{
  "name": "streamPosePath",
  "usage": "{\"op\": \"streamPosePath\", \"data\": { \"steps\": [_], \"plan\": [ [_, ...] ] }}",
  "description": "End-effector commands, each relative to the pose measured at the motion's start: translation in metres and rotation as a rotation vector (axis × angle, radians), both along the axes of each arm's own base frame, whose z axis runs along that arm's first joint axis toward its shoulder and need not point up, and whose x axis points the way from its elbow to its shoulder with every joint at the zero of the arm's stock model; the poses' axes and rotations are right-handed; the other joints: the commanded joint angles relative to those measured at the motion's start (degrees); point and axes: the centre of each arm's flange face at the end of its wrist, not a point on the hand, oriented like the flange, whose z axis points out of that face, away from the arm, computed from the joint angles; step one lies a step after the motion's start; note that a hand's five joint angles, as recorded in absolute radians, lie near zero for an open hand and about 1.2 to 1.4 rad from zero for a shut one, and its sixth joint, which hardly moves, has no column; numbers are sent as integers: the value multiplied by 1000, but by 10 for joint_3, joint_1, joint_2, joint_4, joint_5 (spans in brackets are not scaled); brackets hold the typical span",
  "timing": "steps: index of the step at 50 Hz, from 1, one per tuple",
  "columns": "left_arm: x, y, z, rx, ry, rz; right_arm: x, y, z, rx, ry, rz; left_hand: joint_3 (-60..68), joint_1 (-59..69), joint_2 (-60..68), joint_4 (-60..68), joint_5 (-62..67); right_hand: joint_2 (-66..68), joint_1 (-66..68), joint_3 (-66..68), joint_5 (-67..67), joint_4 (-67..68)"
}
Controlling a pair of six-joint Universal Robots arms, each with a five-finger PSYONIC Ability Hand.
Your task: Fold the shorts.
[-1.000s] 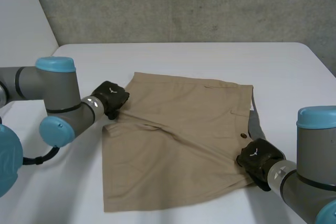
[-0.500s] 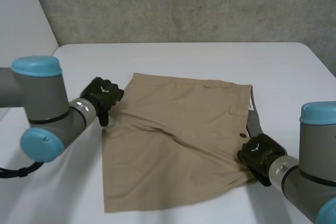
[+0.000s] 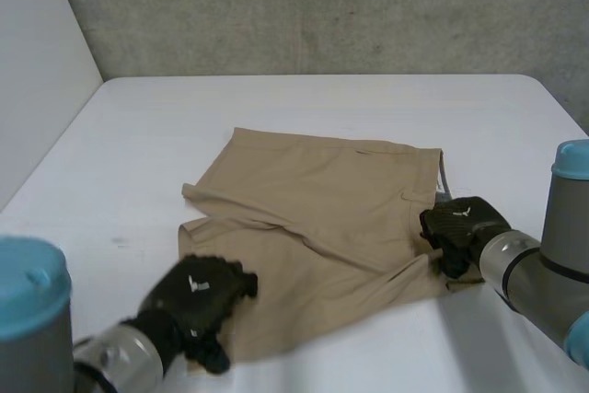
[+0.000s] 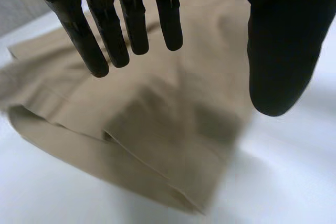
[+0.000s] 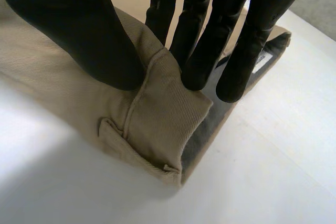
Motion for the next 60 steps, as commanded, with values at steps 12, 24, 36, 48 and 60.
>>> {"op": "streamPosePath", "data": {
  "steps": [12, 24, 36, 48, 60],
  "plan": [
    [-5, -6, -41, -23, -120, 107, 0, -4, 1, 0, -69, -47, 112, 109, 115, 120, 121, 119, 235, 114, 125, 116],
    [-18, -40, -27, -198, -44, 216, 0, -4, 4, -16, -53, -35, 529, 526, 532, 538, 538, 119, 235, 114, 125, 116],
    [3, -17, 33, -299, -163, 133, -14, 39, 36, -87, 254, 179, 529, 526, 532, 538, 538, 119, 235, 114, 125, 116],
    [34, 45, 75, -126, -162, -62, -41, 92, 49, 44, 482, 365, 529, 526, 532, 538, 538, 119, 235, 114, 125, 116],
    [11, -40, 65, -283, -60, 42, -25, 29, 52, -59, 265, 304, 529, 526, 532, 538, 538, 119, 235, 114, 125, 116]
  ]
}}
